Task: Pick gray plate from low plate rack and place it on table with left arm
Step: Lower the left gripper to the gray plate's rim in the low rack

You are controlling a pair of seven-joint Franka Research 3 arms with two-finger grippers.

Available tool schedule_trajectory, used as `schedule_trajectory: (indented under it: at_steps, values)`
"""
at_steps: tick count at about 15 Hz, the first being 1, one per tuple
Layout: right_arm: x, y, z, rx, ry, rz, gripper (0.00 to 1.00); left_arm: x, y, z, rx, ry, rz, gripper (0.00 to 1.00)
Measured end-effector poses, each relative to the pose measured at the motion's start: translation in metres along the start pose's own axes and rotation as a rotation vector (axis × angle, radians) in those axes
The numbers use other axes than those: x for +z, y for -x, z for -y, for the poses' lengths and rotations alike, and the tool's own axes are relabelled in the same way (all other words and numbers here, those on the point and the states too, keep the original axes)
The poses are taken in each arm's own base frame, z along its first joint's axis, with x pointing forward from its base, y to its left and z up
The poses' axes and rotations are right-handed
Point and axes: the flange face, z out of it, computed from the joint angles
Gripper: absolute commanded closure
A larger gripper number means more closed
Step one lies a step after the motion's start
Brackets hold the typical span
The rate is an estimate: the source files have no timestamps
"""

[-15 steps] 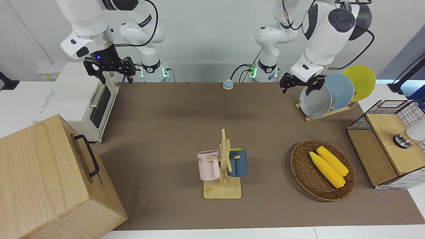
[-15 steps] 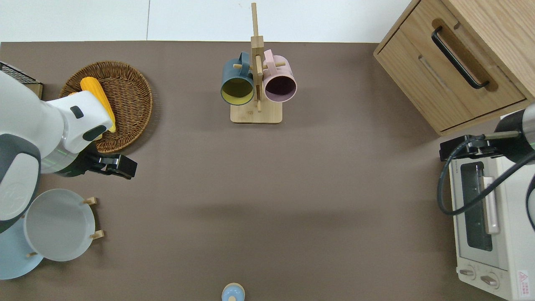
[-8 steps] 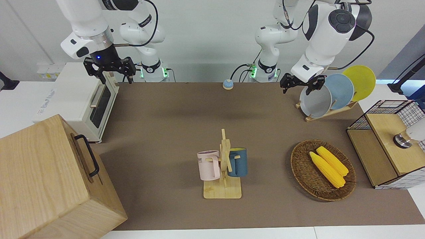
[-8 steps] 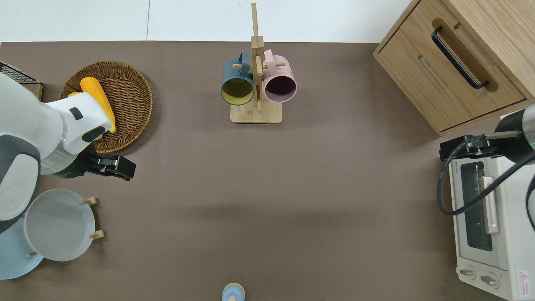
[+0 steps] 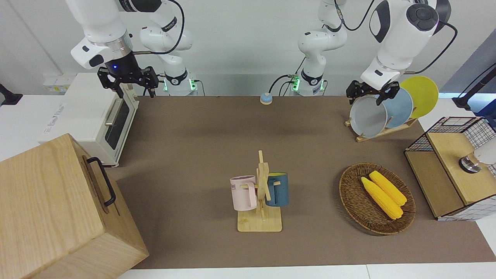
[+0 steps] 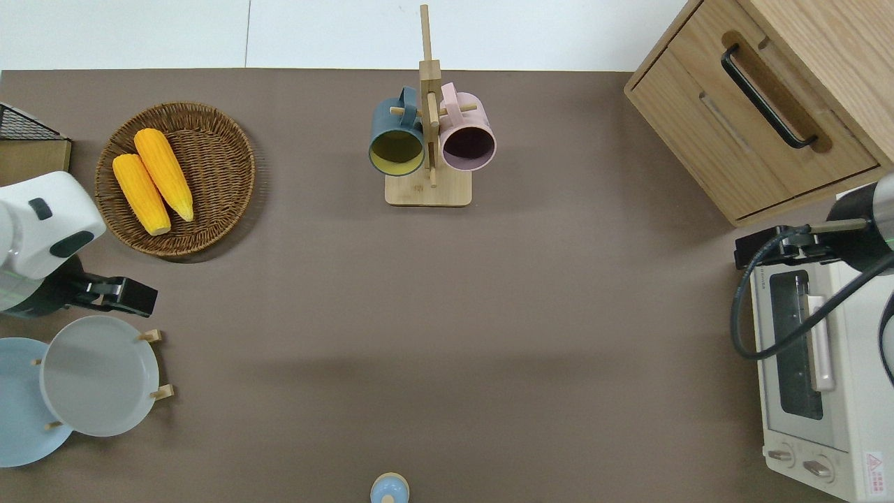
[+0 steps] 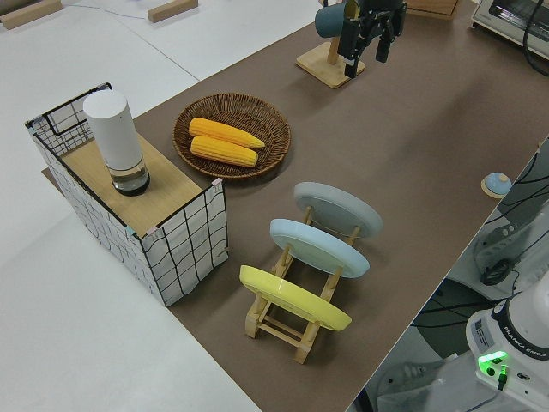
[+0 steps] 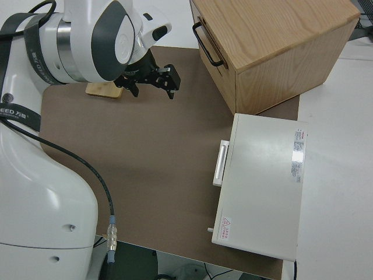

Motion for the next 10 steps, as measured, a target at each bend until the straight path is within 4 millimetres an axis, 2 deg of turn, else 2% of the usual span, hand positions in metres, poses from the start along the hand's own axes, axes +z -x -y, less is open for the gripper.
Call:
schedule_trajectory:
  at_steps: [5,7,10]
  values:
    - [0.000,0.000,0.000,0.000,0.000,0.000,0.017,0.003,0.032,0.049,0.032,-0.037,-0.007,0.00]
    - [0.000,0.000,0.000,0.000,0.000,0.000,0.017,0.016,0.041,0.063,0.037,-0.050,-0.030,0.00]
    - [0.000,0.000,0.000,0.000,0.000,0.000,0.017,0.041,0.056,0.071,0.031,-0.066,-0.048,0.00]
